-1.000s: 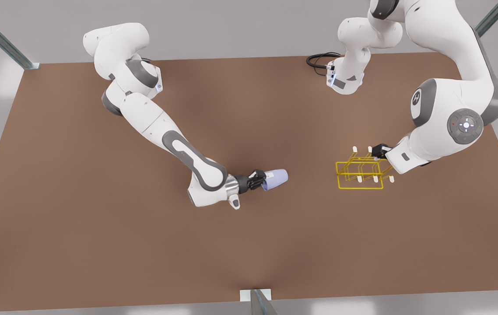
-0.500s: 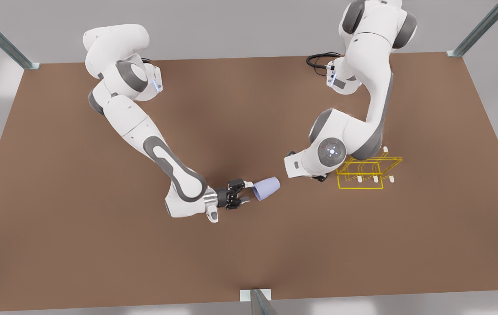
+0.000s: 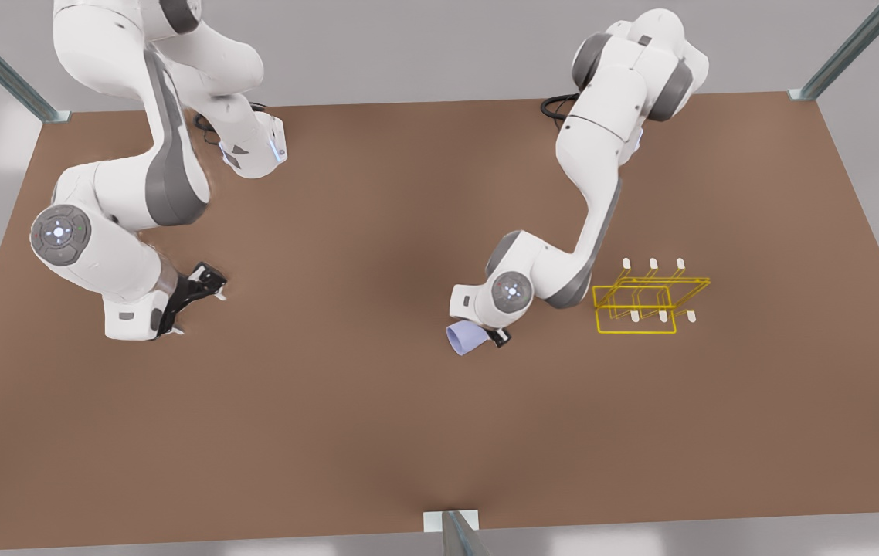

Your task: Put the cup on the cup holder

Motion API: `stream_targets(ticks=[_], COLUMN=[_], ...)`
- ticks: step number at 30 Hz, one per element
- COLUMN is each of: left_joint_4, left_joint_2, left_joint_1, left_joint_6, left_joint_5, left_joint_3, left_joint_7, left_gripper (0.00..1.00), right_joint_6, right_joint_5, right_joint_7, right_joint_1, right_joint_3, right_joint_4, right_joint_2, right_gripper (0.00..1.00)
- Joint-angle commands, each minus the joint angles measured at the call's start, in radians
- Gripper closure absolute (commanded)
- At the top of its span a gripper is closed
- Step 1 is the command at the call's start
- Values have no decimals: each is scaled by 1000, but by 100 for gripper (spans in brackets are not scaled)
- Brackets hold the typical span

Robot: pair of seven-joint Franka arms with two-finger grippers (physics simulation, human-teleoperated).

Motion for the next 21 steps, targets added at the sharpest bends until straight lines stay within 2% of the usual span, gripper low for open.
stream_targets(ticks=[1,5,21], left_joint_4=[0,0,1], left_joint_2=[11,28,103], left_joint_1=[0,-2,-13], left_joint_6=[41,84,127], left_joint_5=[69,69,-8], left_joint_3=[0,2,0], left_joint_7=[309,229,109], left_gripper=[0,0,0], right_joint_6=[-142,-171,-309], right_joint_5=[-53,-69,-115], right_joint_7=[632,735,727], right_joint_1=[-74,-68,-138], right_joint_3=[-8,-8,-9], right_joint_4=[67,111,111], right_joint_2=[35,29,37], right_gripper=[0,0,0])
